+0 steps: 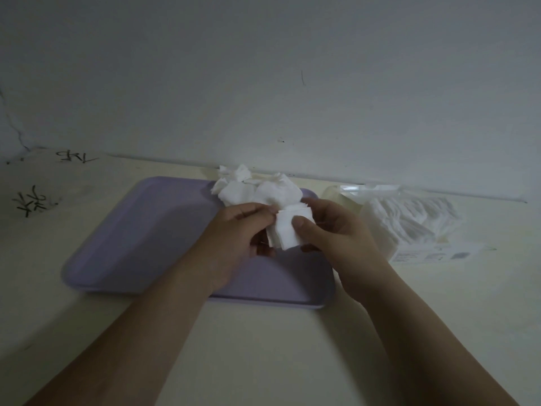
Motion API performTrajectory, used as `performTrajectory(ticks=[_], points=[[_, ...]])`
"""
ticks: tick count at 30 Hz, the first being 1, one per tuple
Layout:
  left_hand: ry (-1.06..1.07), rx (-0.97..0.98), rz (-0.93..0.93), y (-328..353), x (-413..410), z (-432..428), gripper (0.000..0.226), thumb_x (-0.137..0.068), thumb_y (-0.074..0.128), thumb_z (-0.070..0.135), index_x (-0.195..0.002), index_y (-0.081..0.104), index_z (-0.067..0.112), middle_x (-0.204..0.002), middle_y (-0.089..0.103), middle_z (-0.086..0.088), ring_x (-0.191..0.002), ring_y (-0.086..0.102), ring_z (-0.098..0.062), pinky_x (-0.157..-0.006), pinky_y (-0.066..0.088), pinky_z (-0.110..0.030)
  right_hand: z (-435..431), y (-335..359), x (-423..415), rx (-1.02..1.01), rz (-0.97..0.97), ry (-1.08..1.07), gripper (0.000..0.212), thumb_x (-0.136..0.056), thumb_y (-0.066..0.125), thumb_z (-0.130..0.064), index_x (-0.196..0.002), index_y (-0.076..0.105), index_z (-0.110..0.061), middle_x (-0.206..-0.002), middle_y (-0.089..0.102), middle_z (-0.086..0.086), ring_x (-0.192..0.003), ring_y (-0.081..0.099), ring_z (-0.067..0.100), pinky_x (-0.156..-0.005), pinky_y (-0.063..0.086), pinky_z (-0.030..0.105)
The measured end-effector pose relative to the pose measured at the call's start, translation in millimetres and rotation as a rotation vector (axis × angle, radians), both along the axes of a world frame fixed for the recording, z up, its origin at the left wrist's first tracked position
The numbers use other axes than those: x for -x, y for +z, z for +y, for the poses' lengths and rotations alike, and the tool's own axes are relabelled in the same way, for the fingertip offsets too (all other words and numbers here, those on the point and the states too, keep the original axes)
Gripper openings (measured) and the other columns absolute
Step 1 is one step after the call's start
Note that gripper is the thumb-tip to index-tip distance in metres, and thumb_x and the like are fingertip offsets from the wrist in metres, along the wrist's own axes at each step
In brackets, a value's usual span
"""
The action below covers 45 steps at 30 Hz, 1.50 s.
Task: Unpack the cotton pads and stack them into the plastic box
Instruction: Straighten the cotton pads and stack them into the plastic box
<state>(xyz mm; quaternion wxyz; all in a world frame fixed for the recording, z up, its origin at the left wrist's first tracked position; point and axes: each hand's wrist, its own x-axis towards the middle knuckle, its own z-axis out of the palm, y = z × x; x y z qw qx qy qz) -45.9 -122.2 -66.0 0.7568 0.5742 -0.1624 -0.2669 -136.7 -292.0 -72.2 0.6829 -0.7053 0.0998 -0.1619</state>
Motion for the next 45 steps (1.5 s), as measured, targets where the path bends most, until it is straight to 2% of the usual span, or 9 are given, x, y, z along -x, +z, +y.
performTrajectory(ticks=[4,9,16,20,26,32,36,40,45], points=[[-0.104,0.110,0.110,1,0,0,0.039,-0.096,0.059,0.028,-0.127,0.068,0.006,-0.118,0.074,-0.021,-0.095,0.069,-0.028,-0.066,0.057,-0.036,1,0,1,-0.128,-0.053,0.021,0.016,-0.099,0.069,-0.011,-0.110,0.075,0.000,-0.103,0.078,0.020,-0.089,0.072,0.028,-0.072,0.059,0.037],[-0.071,0.150,0.093,-1,0,0,0.017,-0.092,0.064,0.005,-0.101,0.078,0.004,-0.100,0.075,-0.020,-0.080,0.072,-0.027,-0.064,0.059,-0.033,-2,2,-1,-0.280,-0.070,-0.024,0.022,-0.098,0.067,-0.006,-0.117,0.068,0.005,-0.101,0.079,-0.001,-0.089,0.070,0.025,-0.067,0.059,0.033],[-0.074,0.107,0.097,0,2,-1,0.023,-0.102,0.057,0.013,-0.116,0.072,0.002,-0.103,0.074,-0.021,-0.082,0.072,-0.028,-0.065,0.058,-0.032,-2,3,0,-0.265,-0.067,-0.020,0.022,-0.099,0.067,-0.006,-0.120,0.071,-0.006,-0.117,0.077,0.010,-0.088,0.072,0.023,-0.069,0.061,0.033],[-0.068,0.106,0.042,-2,3,0,0.017,-0.090,0.068,0.011,-0.103,0.078,0.006,-0.098,0.076,-0.019,-0.082,0.072,-0.027,-0.065,0.058,-0.032,-2,3,0,-0.270,-0.065,-0.035,0.025,-0.099,0.068,-0.008,-0.123,0.070,-0.004,-0.131,0.072,0.012,-0.091,0.073,0.023,-0.072,0.061,0.035],[-0.010,0.049,-0.013,-5,4,-3,0.025,-0.102,0.057,0.002,-0.090,0.078,0.010,-0.087,0.073,-0.014,-0.074,0.069,-0.022,-0.062,0.056,-0.031,-2,2,-2,-0.294,-0.096,-0.081,0.024,-0.096,0.071,-0.007,-0.119,0.072,-0.002,-0.134,0.071,0.010,-0.109,0.072,0.031,-0.078,0.062,0.042],[0.133,-0.106,-0.107,-9,2,-6,0.017,-0.104,0.055,0.007,-0.101,0.072,0.007,-0.082,0.074,-0.011,-0.074,0.069,-0.022,-0.062,0.054,-0.033,2,1,-2,-0.257,-0.105,-0.191,0.012,-0.095,0.073,-0.005,-0.106,0.072,-0.002,-0.111,0.078,0.020,-0.092,0.071,0.030,-0.086,0.059,0.051],[0.315,-0.044,-0.070,-1,-5,-4,0.020,-0.096,0.049,0.006,-0.097,0.069,0.003,-0.068,0.067,-0.010,-0.062,0.061,-0.023,-0.052,0.048,-0.032,-3,0,-2,-0.129,-0.078,-0.336,0.007,-0.094,0.077,-0.008,-0.100,0.075,-0.011,-0.090,0.081,0.009,-0.083,0.074,0.021,-0.085,0.063,0.058],[0.151,0.097,0.002,10,-1,-1,0.015,-0.095,0.048,0.005,-0.087,0.061,0.007,-0.063,0.057,-0.008,-0.054,0.051,-0.021,-0.046,0.036,-0.028,-3,-2,-3,-0.059,-0.041,-0.376,0.011,-0.091,0.081,-0.013,-0.100,0.077,-0.011,-0.084,0.081,0.008,-0.081,0.076,0.023,-0.078,0.066,0.051],[0.089,-0.130,-0.240,-2,8,-4,0.012,-0.102,0.062,0.009,-0.095,0.072,0.009,-0.065,0.063,-0.004,-0.057,0.052,-0.013,-0.050,0.043,-0.025,5,3,-1,-0.131,-0.015,-0.268,0.011,-0.093,0.070,0.004,-0.098,0.075,-0.004,-0.086,0.079,0.021,-0.076,0.074,0.028,-0.075,0.064,0.044]])
